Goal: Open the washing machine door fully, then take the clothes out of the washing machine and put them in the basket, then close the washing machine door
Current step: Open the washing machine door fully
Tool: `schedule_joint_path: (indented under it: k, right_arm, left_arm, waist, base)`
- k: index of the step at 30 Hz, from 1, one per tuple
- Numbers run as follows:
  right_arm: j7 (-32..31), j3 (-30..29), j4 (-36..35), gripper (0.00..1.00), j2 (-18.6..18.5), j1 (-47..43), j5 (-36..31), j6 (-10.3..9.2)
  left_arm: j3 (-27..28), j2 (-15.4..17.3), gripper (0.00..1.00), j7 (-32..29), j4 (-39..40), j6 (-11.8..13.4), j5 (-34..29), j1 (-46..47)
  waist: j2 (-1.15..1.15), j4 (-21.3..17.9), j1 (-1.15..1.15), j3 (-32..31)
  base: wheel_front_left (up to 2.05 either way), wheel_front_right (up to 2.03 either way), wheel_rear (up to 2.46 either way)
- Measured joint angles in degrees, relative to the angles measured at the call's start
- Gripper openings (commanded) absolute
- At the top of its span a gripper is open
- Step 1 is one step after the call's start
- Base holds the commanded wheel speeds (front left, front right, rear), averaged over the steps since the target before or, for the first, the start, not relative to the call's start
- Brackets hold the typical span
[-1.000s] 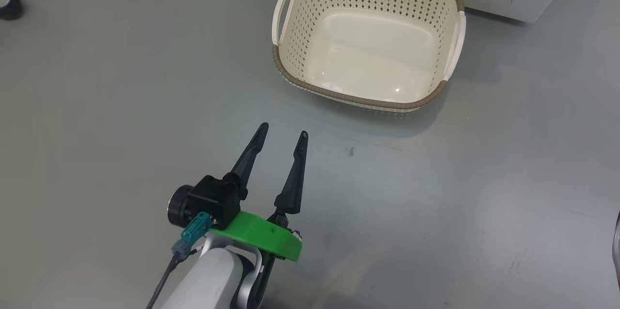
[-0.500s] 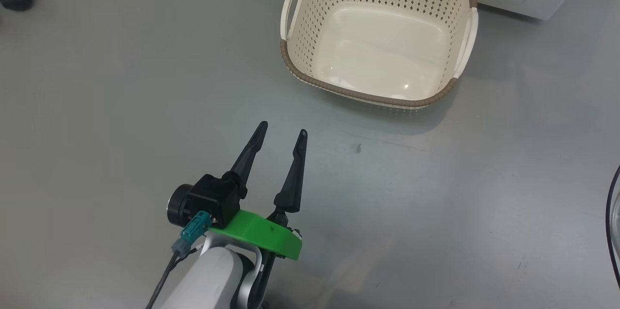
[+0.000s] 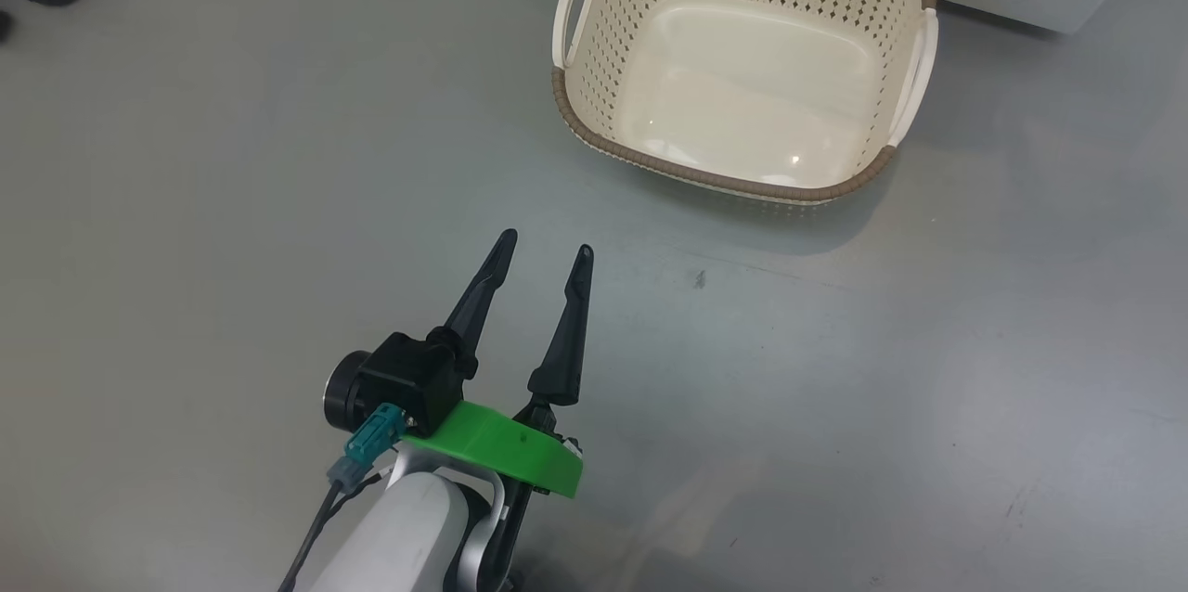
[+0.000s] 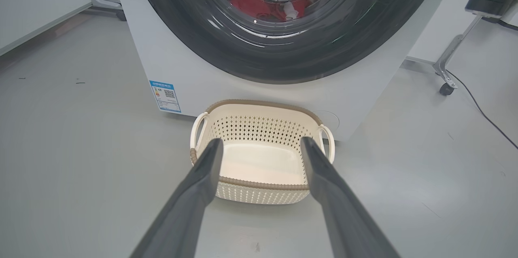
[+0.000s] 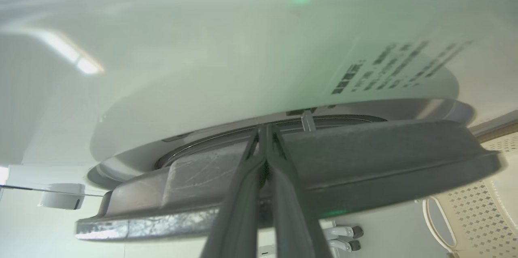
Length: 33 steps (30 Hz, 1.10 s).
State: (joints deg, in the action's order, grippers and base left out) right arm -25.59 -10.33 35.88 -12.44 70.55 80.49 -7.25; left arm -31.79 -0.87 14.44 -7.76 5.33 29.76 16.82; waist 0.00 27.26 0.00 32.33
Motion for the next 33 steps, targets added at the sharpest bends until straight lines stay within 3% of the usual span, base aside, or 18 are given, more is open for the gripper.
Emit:
schedule_joint_path:
  k: [33]
  right_arm:
    - [-6.0,1.6,7.2,0.0,-0.7,-0.4,0.1,-0.05]
  left_arm:
    - [-0.2,0.0,1.0,0.0,-1.1,0.4,-0.2,0.3]
  waist:
    - [0.0,-1.3,0.0,-3.3]
  base:
    - [0.0,0.0,0.0]
